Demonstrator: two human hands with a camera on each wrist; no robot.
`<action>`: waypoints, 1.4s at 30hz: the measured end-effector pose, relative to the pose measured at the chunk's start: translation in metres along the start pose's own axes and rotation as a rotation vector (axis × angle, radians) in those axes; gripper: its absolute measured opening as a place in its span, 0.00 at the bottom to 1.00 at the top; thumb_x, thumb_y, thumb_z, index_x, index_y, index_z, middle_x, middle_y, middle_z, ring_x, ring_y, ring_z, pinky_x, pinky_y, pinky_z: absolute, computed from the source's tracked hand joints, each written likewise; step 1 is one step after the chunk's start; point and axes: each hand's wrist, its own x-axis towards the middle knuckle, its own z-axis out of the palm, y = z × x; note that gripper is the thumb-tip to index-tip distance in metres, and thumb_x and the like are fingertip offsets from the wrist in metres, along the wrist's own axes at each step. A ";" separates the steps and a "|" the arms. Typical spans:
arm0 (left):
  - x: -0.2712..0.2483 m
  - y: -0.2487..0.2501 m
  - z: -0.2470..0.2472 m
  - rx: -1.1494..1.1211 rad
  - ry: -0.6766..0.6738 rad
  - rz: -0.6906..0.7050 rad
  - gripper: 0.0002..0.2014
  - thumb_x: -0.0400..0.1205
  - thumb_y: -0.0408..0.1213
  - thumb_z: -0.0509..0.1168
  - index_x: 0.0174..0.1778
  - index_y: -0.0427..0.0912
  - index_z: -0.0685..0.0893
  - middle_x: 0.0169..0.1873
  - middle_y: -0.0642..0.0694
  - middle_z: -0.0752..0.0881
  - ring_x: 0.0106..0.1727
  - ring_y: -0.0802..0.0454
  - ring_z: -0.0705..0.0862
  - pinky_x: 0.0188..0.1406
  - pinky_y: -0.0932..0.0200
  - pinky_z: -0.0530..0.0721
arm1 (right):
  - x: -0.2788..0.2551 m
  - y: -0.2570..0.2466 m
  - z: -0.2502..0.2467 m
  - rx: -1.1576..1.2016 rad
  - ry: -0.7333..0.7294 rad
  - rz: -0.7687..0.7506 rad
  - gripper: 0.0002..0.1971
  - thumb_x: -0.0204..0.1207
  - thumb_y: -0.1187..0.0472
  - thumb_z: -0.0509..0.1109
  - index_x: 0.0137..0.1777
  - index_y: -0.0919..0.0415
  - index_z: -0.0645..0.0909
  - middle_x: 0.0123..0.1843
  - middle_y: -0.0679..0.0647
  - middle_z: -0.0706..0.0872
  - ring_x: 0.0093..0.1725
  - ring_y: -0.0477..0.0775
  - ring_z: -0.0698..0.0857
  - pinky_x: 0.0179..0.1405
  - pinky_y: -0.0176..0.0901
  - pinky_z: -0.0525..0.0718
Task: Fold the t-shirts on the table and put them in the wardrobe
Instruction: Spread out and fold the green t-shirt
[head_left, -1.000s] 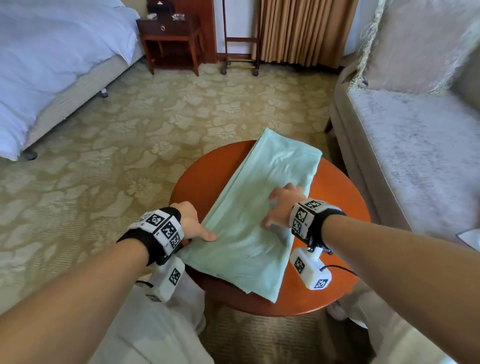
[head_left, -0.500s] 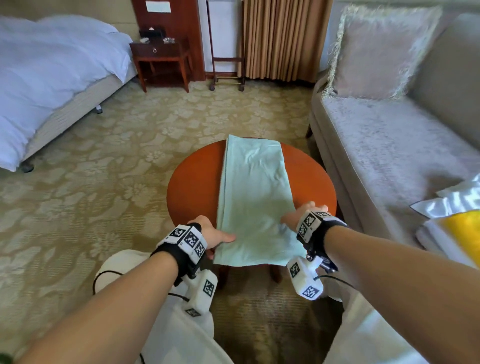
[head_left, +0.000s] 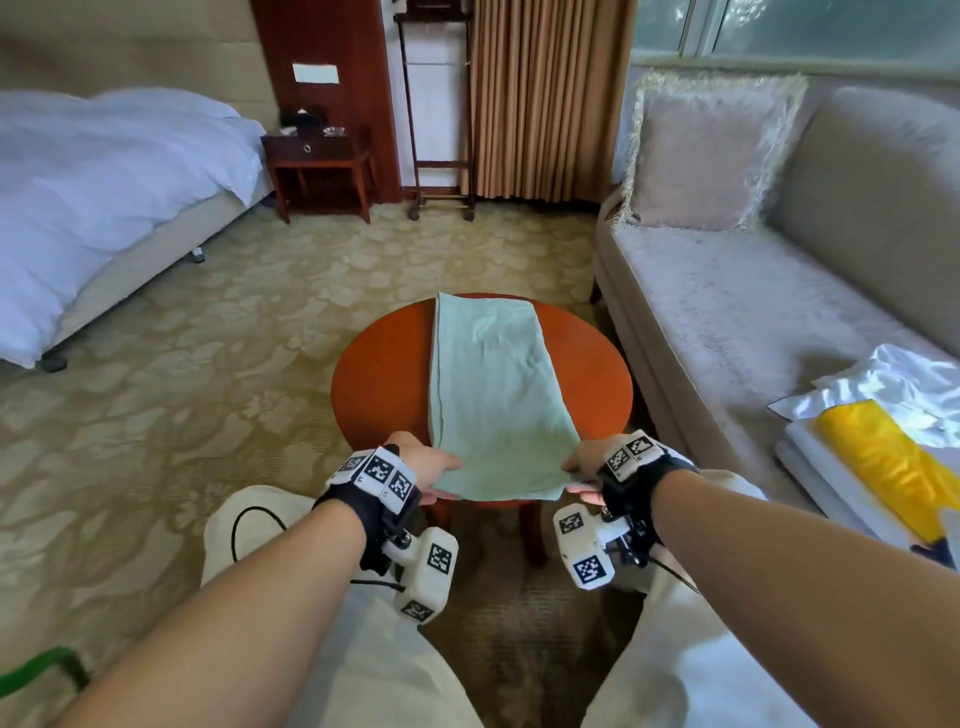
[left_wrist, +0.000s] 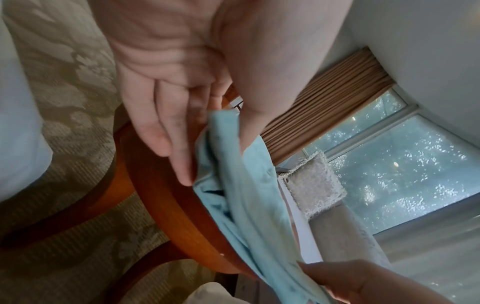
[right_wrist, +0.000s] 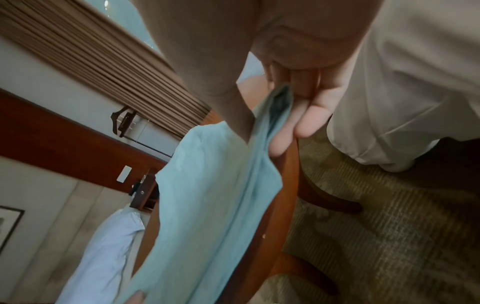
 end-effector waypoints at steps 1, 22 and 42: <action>-0.003 0.001 -0.002 -0.038 -0.014 -0.010 0.14 0.76 0.33 0.76 0.52 0.31 0.83 0.47 0.35 0.89 0.37 0.41 0.91 0.40 0.53 0.90 | -0.005 -0.002 -0.003 0.024 0.011 0.034 0.02 0.81 0.69 0.64 0.50 0.64 0.77 0.32 0.58 0.88 0.20 0.47 0.84 0.17 0.34 0.82; -0.073 0.046 -0.066 -0.509 -0.269 0.257 0.22 0.72 0.50 0.76 0.56 0.40 0.86 0.47 0.41 0.91 0.44 0.48 0.88 0.33 0.62 0.84 | -0.072 -0.056 -0.065 0.367 -0.250 -0.243 0.25 0.59 0.70 0.74 0.59 0.74 0.82 0.52 0.65 0.90 0.52 0.56 0.91 0.56 0.35 0.84; 0.063 0.066 -0.055 -0.144 0.144 0.453 0.31 0.61 0.71 0.75 0.38 0.43 0.92 0.41 0.35 0.90 0.40 0.49 0.83 0.48 0.46 0.86 | 0.066 -0.096 -0.045 0.042 0.225 -0.213 0.24 0.64 0.49 0.83 0.56 0.61 0.88 0.52 0.58 0.86 0.51 0.59 0.86 0.58 0.56 0.86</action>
